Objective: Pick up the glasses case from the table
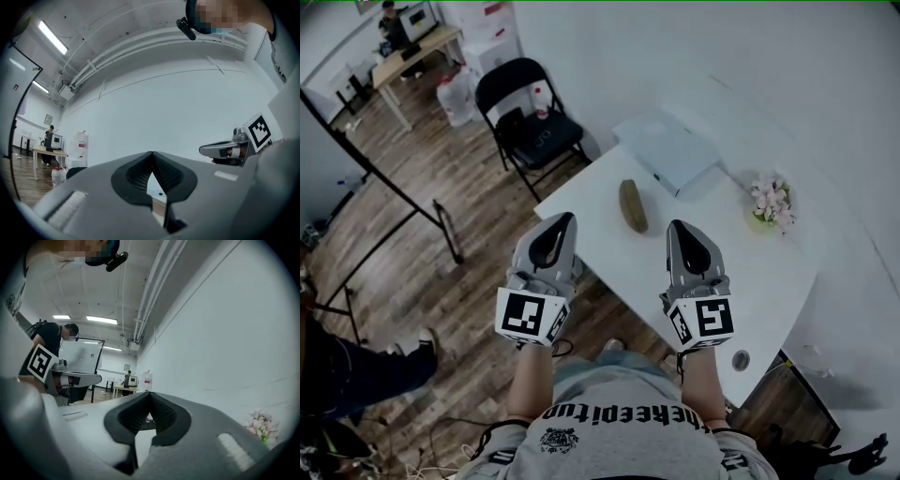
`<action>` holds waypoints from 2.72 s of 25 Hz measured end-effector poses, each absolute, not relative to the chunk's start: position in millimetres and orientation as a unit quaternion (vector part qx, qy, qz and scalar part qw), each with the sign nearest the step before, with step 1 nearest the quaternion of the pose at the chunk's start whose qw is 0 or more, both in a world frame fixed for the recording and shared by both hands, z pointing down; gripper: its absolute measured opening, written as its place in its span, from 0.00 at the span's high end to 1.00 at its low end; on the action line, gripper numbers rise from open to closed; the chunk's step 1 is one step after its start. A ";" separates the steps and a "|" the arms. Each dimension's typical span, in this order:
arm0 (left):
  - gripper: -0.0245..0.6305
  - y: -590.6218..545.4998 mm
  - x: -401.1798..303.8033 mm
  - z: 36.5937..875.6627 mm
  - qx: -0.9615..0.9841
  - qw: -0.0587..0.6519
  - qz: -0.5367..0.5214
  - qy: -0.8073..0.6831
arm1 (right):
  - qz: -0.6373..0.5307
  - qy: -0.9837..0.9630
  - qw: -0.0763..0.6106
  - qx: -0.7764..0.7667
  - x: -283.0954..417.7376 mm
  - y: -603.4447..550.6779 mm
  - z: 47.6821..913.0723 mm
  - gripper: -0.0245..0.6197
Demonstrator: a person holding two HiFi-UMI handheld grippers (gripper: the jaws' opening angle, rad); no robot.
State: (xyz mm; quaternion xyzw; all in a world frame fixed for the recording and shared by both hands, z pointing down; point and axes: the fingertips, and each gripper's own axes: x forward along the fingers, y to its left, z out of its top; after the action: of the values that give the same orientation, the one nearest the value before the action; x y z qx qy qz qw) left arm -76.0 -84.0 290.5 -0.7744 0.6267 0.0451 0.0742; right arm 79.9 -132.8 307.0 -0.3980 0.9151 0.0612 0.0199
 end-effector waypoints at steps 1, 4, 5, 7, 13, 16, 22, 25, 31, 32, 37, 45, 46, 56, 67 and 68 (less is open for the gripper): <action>0.93 -87.0 -74.2 290.7 -0.772 0.074 0.045 0.629 | 0.061 0.917 0.019 -0.394 81.4 -136.5 307.6 0.96; 0.93 -93.6 -67.9 294.5 -0.770 0.073 0.038 0.633 | 0.053 0.919 0.022 -0.389 86.2 -146.8 311.6 0.96; 0.93 -95.2 -66.4 295.9 -0.770 0.072 0.035 0.633 | 0.050 0.920 0.024 -0.388 86.9 -149.6 313.0 0.96; 0.93 -97.0 -65.8 297.5 -0.768 0.070 0.032 0.636 | 0.046 0.922 0.024 -0.383 86.0 -153.0 315.1 0.96; 0.93 -104.4 -72.6 298.0 -0.763 0.067 0.027 0.643 | 0.040 0.926 0.020 -0.374 77.2 -162.8 319.8 0.96; 0.93 -113.7 -74.4 299.5 -0.765 0.065 0.027 0.640 | 0.039 0.926 0.015 -0.375 74.6 -170.9 322.4 0.96; 0.93 -137.7 -87.1 300.8 -0.771 0.063 0.027 0.633 | 0.030 0.921 0.010 -0.388 66.1 -195.4 327.3 0.96; 0.93 -152.6 -97.8 301.7 -0.774 0.059 0.028 0.629 | 0.028 0.919 0.003 -0.394 57.9 -208.1 329.7 0.96; 0.93 -186.4 -114.4 301.7 -0.789 0.054 0.031 0.611 | 0.022 0.912 -0.011 -0.409 39.0 -234.7 334.6 0.96; 0.93 -192.3 -116.7 302.5 -0.792 0.052 0.032 0.608 | 0.021 0.911 -0.014 -0.411 36.1 -239.1 336.2 0.96; 0.93 -219.1 -129.2 308.4 -0.806 0.043 0.031 0.590 | 0.015 0.903 -0.035 -0.428 22.2 -259.0 346.0 0.96; 0.94 -253.0 -147.4 321.5 -0.824 0.028 0.028 0.565 | -0.010 0.892 -0.065 -0.448 3.2 -284.5 371.4 0.95; 0.93 -256.6 -148.5 322.8 -0.827 0.026 0.027 0.561 | -0.013 0.890 -0.070 -0.450 1.4 -287.0 375.2 0.95; 0.93 -286.2 -157.0 338.6 -0.849 0.004 0.022 0.527 | -0.055 0.872 -0.131 -0.468 -10.4 -306.3 422.1 0.94; 0.93 -310.1 -156.9 360.1 -0.865 -0.021 0.018 0.501 | -0.101 0.856 -0.202 -0.465 -15.0 -317.2 471.5 0.89; 0.93 -311.8 -157.1 362.1 -0.866 -0.023 0.018 0.500 | -0.105 0.855 -0.208 -0.463 -15.8 -317.1 476.1 0.89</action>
State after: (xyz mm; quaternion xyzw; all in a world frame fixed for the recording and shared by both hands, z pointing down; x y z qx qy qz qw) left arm -157.1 -311.8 362.1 -0.8657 0.4998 0.0176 -0.0230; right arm -15.8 -317.1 476.1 -0.4627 0.8553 -0.1051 -0.2083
